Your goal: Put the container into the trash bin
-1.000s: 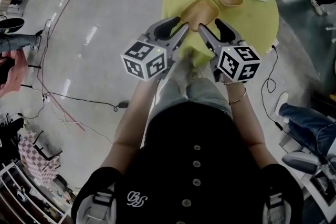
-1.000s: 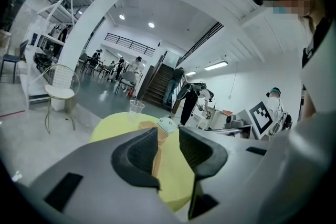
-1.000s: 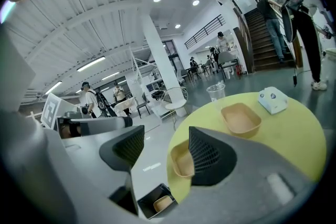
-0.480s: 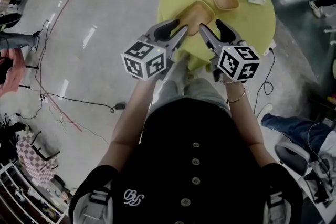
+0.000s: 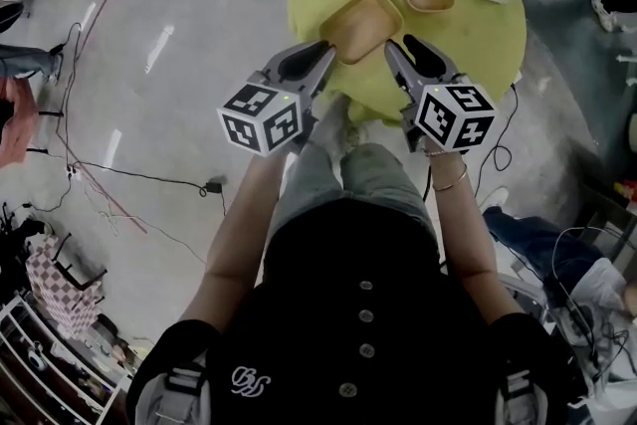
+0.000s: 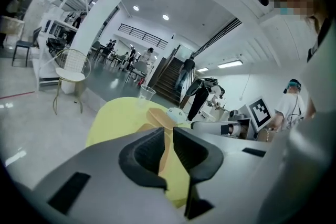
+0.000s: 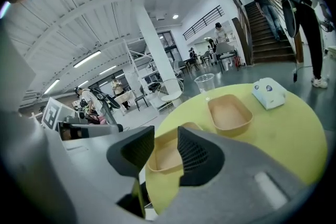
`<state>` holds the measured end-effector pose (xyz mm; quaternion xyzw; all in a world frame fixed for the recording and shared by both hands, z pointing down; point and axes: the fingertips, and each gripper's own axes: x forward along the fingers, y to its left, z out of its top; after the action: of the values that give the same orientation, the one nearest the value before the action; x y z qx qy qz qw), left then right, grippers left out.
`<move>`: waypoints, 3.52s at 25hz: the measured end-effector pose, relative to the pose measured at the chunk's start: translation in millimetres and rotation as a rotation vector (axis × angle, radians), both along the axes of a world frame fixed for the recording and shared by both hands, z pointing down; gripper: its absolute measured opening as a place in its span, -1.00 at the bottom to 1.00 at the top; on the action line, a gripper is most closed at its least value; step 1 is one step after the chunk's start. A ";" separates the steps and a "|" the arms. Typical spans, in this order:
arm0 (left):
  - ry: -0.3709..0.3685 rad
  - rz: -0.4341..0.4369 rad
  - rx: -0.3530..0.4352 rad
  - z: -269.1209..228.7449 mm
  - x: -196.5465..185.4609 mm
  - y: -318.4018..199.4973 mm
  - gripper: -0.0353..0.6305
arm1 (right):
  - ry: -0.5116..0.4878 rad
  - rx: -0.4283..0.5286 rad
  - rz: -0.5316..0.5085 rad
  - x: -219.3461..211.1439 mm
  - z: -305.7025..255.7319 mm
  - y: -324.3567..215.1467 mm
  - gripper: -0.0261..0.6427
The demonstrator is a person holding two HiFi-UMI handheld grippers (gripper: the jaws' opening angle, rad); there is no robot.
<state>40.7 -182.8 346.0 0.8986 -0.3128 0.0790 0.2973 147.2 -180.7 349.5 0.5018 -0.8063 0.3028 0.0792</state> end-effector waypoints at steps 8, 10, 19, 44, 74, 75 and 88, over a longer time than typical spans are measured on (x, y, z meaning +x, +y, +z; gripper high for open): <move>-0.010 -0.120 -0.076 37.8 -8.7 -11.0 -0.81 | 0.015 -0.071 -0.001 21.6 37.1 -27.2 -0.58; -0.012 -0.140 -0.102 48.4 -9.3 -10.4 -0.81 | 0.024 -0.087 0.009 26.4 46.4 -34.0 -0.49; 0.040 -0.220 -0.231 82.5 -8.7 -11.8 -0.79 | 0.006 -0.167 0.001 34.9 86.8 -54.2 -0.37; 0.084 -0.231 -0.311 106.2 -6.8 -9.2 -0.55 | -0.008 -0.194 -0.038 13.7 105.2 -59.5 -0.37; 0.105 -0.385 -0.150 42.8 -181.4 72.2 -0.55 | 0.001 -0.087 -0.219 -163.8 42.8 18.6 -0.36; 0.107 -0.405 -0.149 43.7 -190.4 75.8 -0.55 | 0.006 -0.089 -0.229 -172.5 44.8 23.3 -0.36; 0.128 -0.539 -0.200 75.7 -277.1 124.6 -0.55 | 0.054 -0.131 -0.338 -263.2 73.7 65.3 -0.36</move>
<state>-236.4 -58.3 421.7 0.7524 -0.5116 -0.0294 0.4139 -115.9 -115.4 423.2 0.3610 -0.8553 0.3234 0.1831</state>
